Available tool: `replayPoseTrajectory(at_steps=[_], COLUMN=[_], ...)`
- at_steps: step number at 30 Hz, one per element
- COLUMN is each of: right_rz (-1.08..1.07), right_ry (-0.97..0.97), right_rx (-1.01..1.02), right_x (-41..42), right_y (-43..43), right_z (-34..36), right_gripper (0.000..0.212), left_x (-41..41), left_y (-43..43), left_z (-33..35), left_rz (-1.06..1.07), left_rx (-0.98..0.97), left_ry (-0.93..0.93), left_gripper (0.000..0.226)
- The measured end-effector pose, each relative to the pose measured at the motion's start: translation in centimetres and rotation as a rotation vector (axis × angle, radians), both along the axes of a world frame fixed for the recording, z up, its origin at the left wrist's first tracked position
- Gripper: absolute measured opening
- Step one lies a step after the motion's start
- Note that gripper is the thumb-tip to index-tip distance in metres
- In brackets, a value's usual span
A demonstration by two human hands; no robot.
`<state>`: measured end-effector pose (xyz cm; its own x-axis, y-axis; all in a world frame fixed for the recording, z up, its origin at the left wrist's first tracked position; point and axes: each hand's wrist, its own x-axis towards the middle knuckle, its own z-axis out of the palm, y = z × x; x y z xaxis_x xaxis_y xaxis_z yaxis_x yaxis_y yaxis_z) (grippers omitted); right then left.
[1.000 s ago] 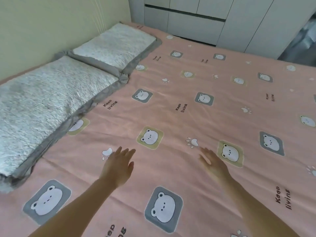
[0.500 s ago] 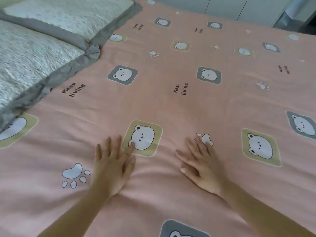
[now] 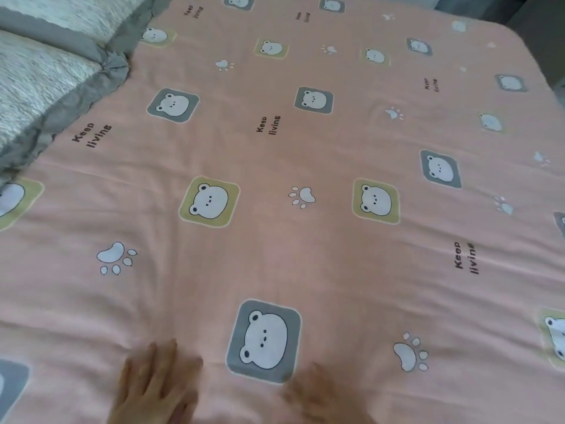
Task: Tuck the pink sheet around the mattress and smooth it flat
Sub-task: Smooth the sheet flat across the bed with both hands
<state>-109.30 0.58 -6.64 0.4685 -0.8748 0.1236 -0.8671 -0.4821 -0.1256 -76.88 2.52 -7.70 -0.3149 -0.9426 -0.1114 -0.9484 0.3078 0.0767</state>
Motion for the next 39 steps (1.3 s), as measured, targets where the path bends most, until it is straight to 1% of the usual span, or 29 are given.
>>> replayPoseTrajectory(at_steps=[1, 2, 3, 4, 5, 6, 8, 10, 12, 13, 15, 17, 20, 22, 23, 24, 25, 26, 27, 28, 29, 30, 31, 32, 34, 35, 37, 39], right_rz=[-0.027, -0.061, -0.11, -0.205, -0.319, -0.403, -0.419, -0.329, -0.187, -0.116, 0.007, 0.127, 0.308, 0.414, 0.386, 0.269, 0.092, -0.085, -0.233, -0.341, -0.391, -0.384, -0.295, -0.145, 0.158, 0.257, 0.375, 0.369], right_ry=[-0.1, -0.137, -0.156, -0.111, -0.034, 0.055, 0.149, 0.168, 0.142, 0.138, 0.112, 0.044, -0.014, -0.073, -0.099, -0.105, -0.102, -0.08, -0.051, -0.023, 0.007, 0.028, 0.026, 0.013, -0.017, -0.024, -0.064, -0.179], right_rx=[0.026, 0.103, 0.03, 0.05, 0.115, 0.214, 0.231, 0.172, 0.094, 0.07, 0.042, 0.104, 0.245, 0.289, 0.254, 0.213, 0.178, 0.149, 0.126, 0.111, 0.102, 0.084, 0.084, 0.091, 0.158, 0.194, 0.266, 0.281], right_x=[-0.4, -1.2, -2.6, -4.0, -5.9, -7.4, -10.8, -13.4, -14.0, -14.0, -13.5, -12.9, -12.7, -14.2, -15.2, -16.3, -17.5, -18.6, -19.0, -18.2, -16.3, -13.4, -10.0, -6.5, -1.3, 0.0, 0.9, 2.2], right_y=[-0.7, -2.4, -4.5, -7.2, -10.3, -12.9, -15.2, -12.0, -5.7, -2.5, 3.7, 10.6, 19.4, 20.0, 18.6, 16.4, 13.6, 10.6, 8.0, 6.7, 6.8, 8.3, 10.7, 14.0, 20.7, 22.9, 23.7, 20.6], right_z=[0.3, 1.2, 1.3, 1.7, 1.7, 2.3, 0.7, -2.1, -4.0, -4.6, -4.8, -4.3, -2.4, -0.9, -0.2, 0.1, 0.3, 0.3, 0.1, -0.4, -1.5, -2.7, -3.4, -3.6, -3.4, -2.9, -1.7, -0.2], right_gripper=[0.059, 0.058, 0.054, 0.051, 0.054, 0.06, 0.07, 0.075, 0.063, 0.056, 0.049, 0.046, 0.042, 0.041, 0.042, 0.044, 0.047, 0.05, 0.054, 0.058, 0.062, 0.062, 0.059, 0.056, 0.05, 0.048, 0.044, 0.042], left_x=[-0.2, -1.3, -2.6, -4.4, -6.9, -9.8, -14.5, -17.7, -19.5, -20.0, -20.3, -20.4, -20.5, -19.5, -18.5, -17.2, -15.6, -14.1, -12.3, -10.4, -8.6, -7.0, -5.7, -4.6, -3.5, -3.0, -2.0, -0.3], left_y=[-2.6, -5.1, -7.7, -10.6, -13.2, -14.9, -16.1, -14.0, -9.2, -6.1, 0.2, 6.6, 14.8, 17.3, 17.2, 16.2, 14.6, 12.5, 10.0, 7.8, 6.5, 6.2, 7.0, 8.5, 13.3, 15.8, 19.6, 20.7], left_z=[0.0, 1.1, 1.8, 2.4, 2.4, 2.6, 1.3, -1.0, -3.1, -3.6, -4.2, -4.0, -2.2, -1.0, -0.4, -0.1, -0.1, -0.2, -0.2, -0.2, -0.4, -0.8, -1.4, -1.9, -2.5, -2.7, -2.1, -0.4], left_rz=[-0.007, 0.011, 0.008, -0.006, -0.017, -0.035, -0.06, -0.002, 0.035, 0.007, -0.09, -0.176, -0.336, -0.517, -0.597, -0.609, -0.543, -0.402, -0.213, -0.021, 0.173, 0.338, 0.449, 0.506, 0.52, 0.509, 0.472, 0.417], left_rx=[0.017, 0.025, -0.061, -0.102, -0.103, -0.019, 0.073, 0.098, 0.055, 0.023, -0.021, -0.03, 0.049, 0.089, 0.103, 0.086, 0.053, -0.001, -0.043, -0.033, 0.027, 0.086, 0.112, 0.096, 0.068, 0.082, 0.109, 0.104], left_ry=[0.091, 0.156, 0.169, 0.168, 0.143, 0.096, 0.016, 0.002, 0.029, 0.039, 0.089, 0.149, 0.191, 0.198, 0.189, 0.169, 0.143, 0.103, 0.043, -0.036, -0.113, -0.161, -0.173, -0.155, -0.083, -0.05, -0.011, 0.072], left_gripper=[0.049, 0.052, 0.053, 0.052, 0.053, 0.058, 0.071, 0.074, 0.066, 0.062, 0.057, 0.055, 0.052, 0.049, 0.049, 0.048, 0.047, 0.045, 0.046, 0.048, 0.051, 0.054, 0.056, 0.056, 0.056, 0.056, 0.056, 0.053])
